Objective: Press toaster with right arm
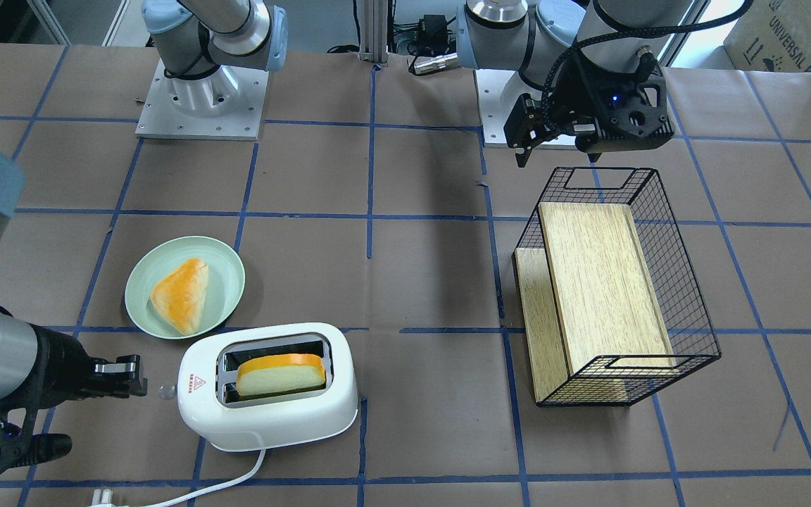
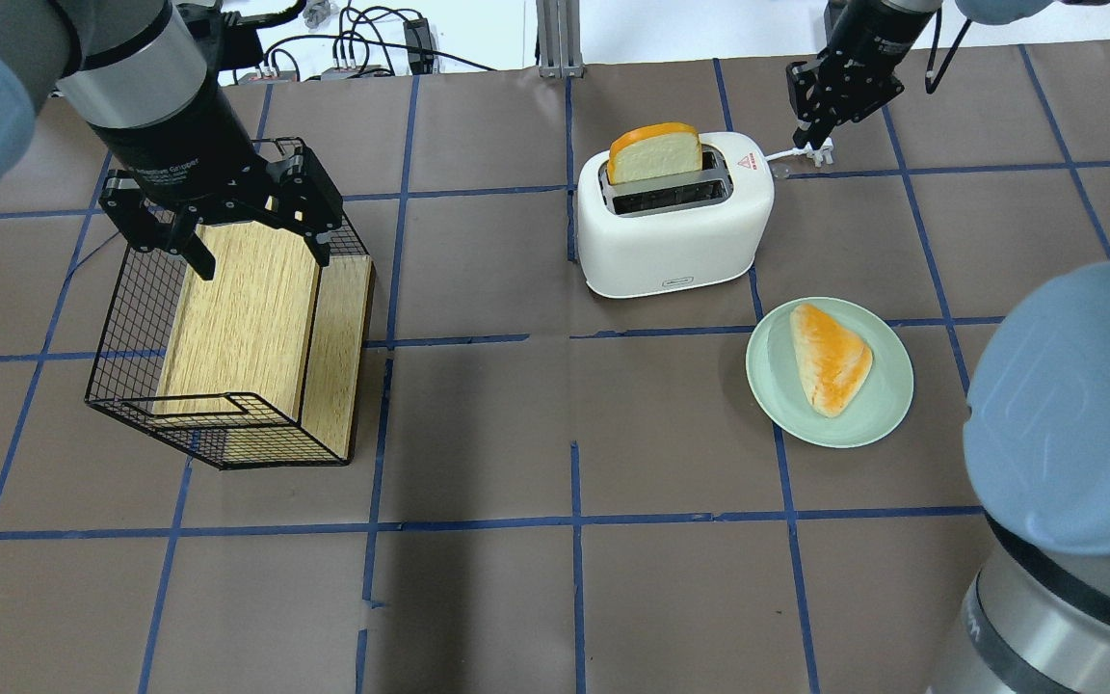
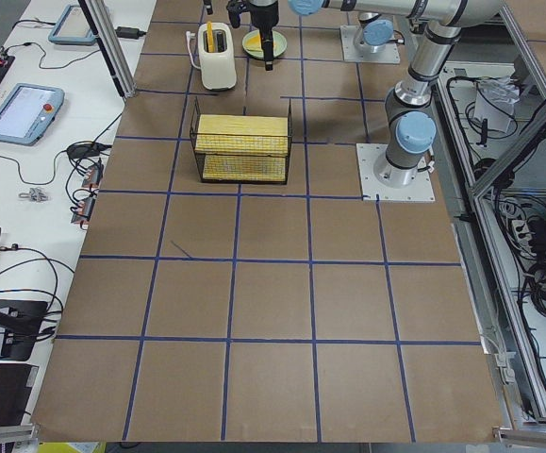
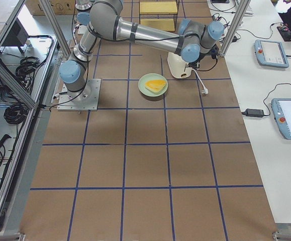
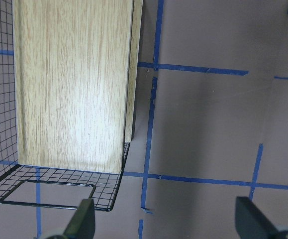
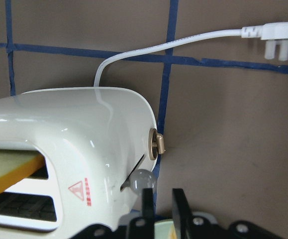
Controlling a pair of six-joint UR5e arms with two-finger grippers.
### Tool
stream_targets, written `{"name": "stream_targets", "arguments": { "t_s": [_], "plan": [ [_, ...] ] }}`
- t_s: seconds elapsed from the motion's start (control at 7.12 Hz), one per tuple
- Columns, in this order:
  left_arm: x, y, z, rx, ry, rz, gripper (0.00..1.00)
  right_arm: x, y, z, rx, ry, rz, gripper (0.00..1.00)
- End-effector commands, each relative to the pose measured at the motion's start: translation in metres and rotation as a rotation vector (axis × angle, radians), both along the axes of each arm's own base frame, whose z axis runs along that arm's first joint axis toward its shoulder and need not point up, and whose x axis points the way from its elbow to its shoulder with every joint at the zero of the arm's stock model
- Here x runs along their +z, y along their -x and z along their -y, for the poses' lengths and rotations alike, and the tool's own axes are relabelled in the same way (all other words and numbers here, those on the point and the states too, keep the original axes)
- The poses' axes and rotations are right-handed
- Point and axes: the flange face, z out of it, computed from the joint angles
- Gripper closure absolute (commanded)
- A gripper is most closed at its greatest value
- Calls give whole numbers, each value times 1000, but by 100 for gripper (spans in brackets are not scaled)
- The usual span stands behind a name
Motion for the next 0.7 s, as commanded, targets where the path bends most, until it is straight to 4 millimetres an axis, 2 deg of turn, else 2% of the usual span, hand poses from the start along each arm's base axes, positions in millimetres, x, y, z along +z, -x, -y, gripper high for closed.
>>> {"name": "stream_targets", "arguments": {
  "t_s": [0.0, 0.14, 0.28, 0.42, 0.56],
  "plan": [
    [0, 0, 0, 0, 0, 0, 0, 60, -19, -24, 34, 76, -171, 0],
    [0, 0, 0, 0, 1, 0, 0, 86, -19, -36, 86, 117, -174, 0],
    [0, 0, 0, 0, 0, 0, 0, 111, -23, -61, 90, 127, -166, 0],
    [0, 0, 0, 0, 1, 0, 0, 124, -26, -99, 92, 121, -165, 0],
    [0, 0, 0, 0, 0, 0, 0, 123, -28, -133, 89, 106, -174, 0]
  ]
}}
